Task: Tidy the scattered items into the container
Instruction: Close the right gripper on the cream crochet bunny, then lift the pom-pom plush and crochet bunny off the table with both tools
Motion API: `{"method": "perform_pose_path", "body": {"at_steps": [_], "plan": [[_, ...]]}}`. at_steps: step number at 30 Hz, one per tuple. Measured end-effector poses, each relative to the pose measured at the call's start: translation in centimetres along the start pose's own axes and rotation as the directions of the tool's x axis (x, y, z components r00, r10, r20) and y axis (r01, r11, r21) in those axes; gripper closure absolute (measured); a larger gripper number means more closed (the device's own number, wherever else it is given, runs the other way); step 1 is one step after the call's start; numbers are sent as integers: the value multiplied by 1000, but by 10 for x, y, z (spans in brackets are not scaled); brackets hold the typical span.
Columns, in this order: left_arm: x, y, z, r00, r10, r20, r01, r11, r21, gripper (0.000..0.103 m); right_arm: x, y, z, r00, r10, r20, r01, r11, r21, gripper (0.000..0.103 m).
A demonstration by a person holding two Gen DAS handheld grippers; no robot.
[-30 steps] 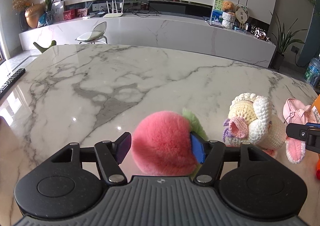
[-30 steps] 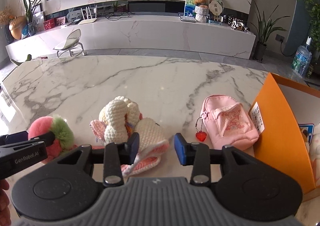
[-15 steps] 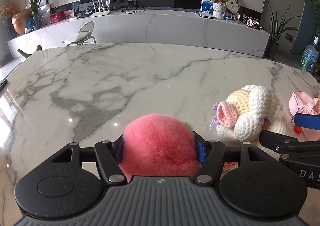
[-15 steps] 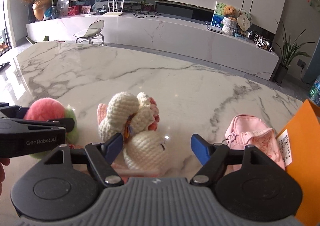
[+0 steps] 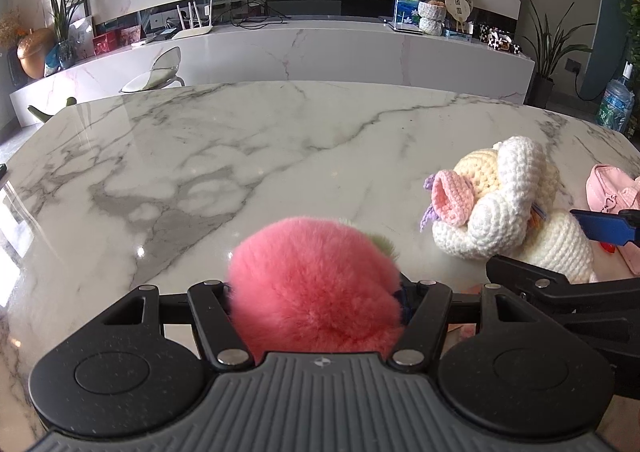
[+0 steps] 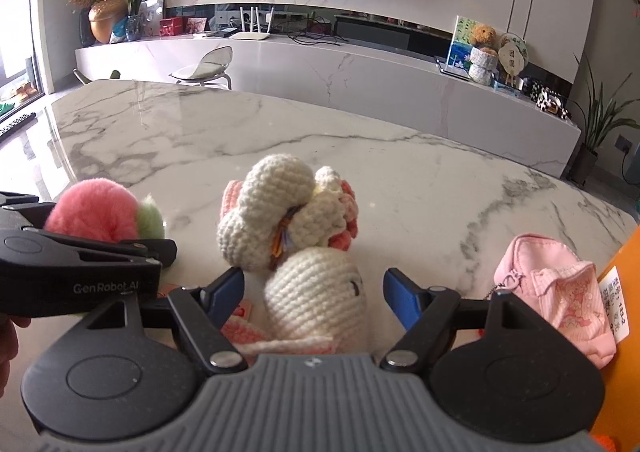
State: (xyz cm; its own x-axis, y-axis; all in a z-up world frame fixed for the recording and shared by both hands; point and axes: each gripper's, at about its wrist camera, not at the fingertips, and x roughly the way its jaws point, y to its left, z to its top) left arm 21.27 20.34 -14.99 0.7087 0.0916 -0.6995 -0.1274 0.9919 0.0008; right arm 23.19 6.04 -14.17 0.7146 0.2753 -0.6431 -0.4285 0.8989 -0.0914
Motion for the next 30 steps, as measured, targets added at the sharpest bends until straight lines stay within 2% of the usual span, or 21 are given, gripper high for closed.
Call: {"method": "perform_pose_path", "body": {"at_steps": [2, 3, 5, 7, 13, 19, 20, 21, 24, 28, 30], "plan": [[0, -1, 0, 1000, 0, 3, 0, 1000, 4, 30, 3, 2, 0, 1000, 1, 1, -1, 1000, -18, 29], [-1, -1, -1, 1000, -4, 5, 4, 1000, 8, 35, 6, 2, 0, 1000, 4, -8, -4, 1000, -18, 31], [-2, -3, -2, 1000, -7, 13, 7, 1000, 21, 41, 10, 1, 0, 999, 3, -32, -4, 1000, -13, 43], [-4, -4, -2, 1000, -8, 22, 8, 1000, 28, 44, 12, 1, 0, 999, -14, -38, 13, 1000, -17, 49], [-13, -8, -2, 999, -19, 50, 17, 999, 45, 56, 3, 1, 0, 998, -19, -52, 18, 1000, -14, 51], [-28, -15, -7, 998, -24, 60, 20, 997, 73, 60, -18, 3, -3, 998, -36, -52, 35, 999, -16, 52], [-33, -16, -9, 997, -32, 65, 27, 997, 78, 63, -21, 4, -4, 998, -39, -52, 38, 999, -17, 52], [-37, -18, -11, 997, -40, 70, 34, 996, 85, 77, -25, 4, -5, 998, -41, -53, 41, 999, -18, 52], [-50, -22, -16, 996, -47, 82, 38, 994, 104, 83, -36, 5, -6, 997, -50, -53, 49, 999, -20, 52], [-64, -22, -20, 995, -44, 85, 35, 994, 103, 85, -51, 6, -10, 996, -61, -58, 60, 998, -17, 52], [-69, -22, -23, 996, -28, 86, 18, 994, 109, 76, -58, 6, -13, 996, -67, -65, 67, 998, -13, 52]]}}
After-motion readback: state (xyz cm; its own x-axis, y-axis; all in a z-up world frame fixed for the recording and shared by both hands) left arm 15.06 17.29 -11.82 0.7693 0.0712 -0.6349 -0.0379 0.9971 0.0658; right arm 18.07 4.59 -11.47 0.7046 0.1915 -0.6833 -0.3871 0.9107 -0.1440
